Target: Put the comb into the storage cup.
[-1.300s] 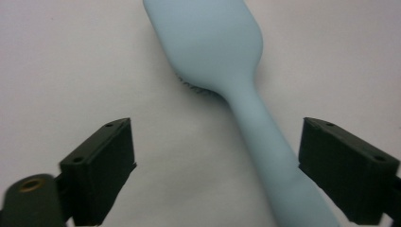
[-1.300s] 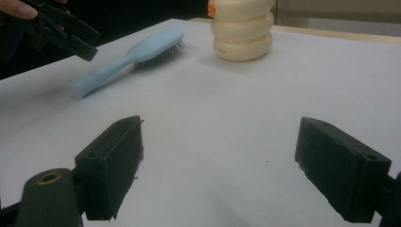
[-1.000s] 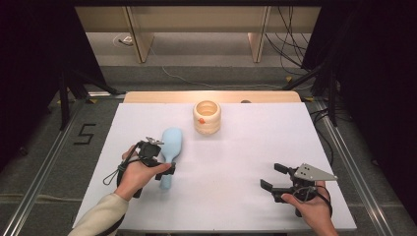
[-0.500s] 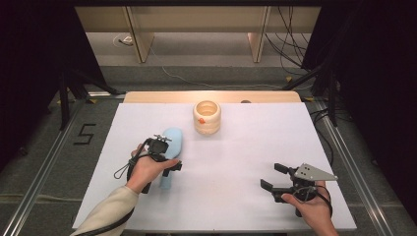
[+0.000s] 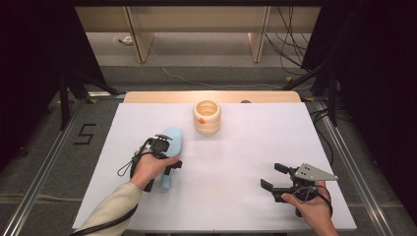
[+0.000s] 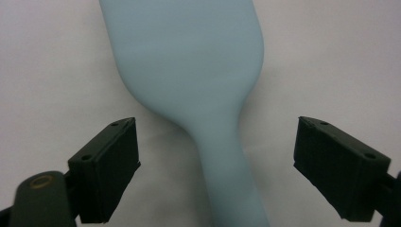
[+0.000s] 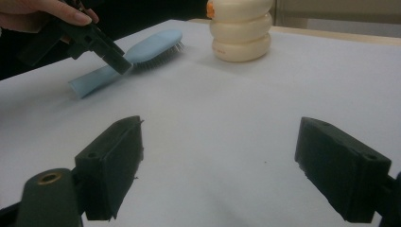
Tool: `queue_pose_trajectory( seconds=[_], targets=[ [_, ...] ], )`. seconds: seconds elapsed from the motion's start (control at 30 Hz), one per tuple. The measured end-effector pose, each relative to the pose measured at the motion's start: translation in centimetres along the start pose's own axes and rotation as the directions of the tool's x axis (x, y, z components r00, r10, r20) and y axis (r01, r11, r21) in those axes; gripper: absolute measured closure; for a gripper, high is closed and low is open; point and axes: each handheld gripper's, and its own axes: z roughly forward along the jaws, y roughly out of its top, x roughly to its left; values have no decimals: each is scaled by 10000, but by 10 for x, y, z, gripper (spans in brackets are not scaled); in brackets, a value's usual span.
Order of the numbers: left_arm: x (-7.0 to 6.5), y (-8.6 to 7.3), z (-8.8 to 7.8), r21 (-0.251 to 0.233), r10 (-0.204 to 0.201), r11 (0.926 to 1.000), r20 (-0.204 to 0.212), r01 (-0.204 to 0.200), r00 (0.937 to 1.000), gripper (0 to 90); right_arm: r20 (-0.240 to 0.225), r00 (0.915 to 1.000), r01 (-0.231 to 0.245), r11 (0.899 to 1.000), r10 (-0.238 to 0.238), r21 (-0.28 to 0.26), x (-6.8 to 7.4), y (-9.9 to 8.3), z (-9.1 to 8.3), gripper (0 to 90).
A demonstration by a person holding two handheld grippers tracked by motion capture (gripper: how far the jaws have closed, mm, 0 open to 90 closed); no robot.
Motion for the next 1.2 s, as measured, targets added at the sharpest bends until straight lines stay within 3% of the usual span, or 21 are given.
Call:
queue_pose_trajectory(
  seconds=[0.33,0.63,0.87,1.2],
  targets=[
    [3,1,7,142,-204,9997,-44,205,9998,160,17,10000,-4,10000,4,-1,0,0,0,170],
    [8,5,8,416,-169,9990,52,167,9998,252,27,10000,14,10000,-14,-11,0,0,0,170],
    [6,7,11,738,106,9972,46,-109,9999,338,34,10000,2,10000,-2,-9,0,0,0,171],
    [6,10,12,773,-95,9970,25,93,10000,419,47,10000,-17,10000,17,3,-1,0,0,171]
  ],
)
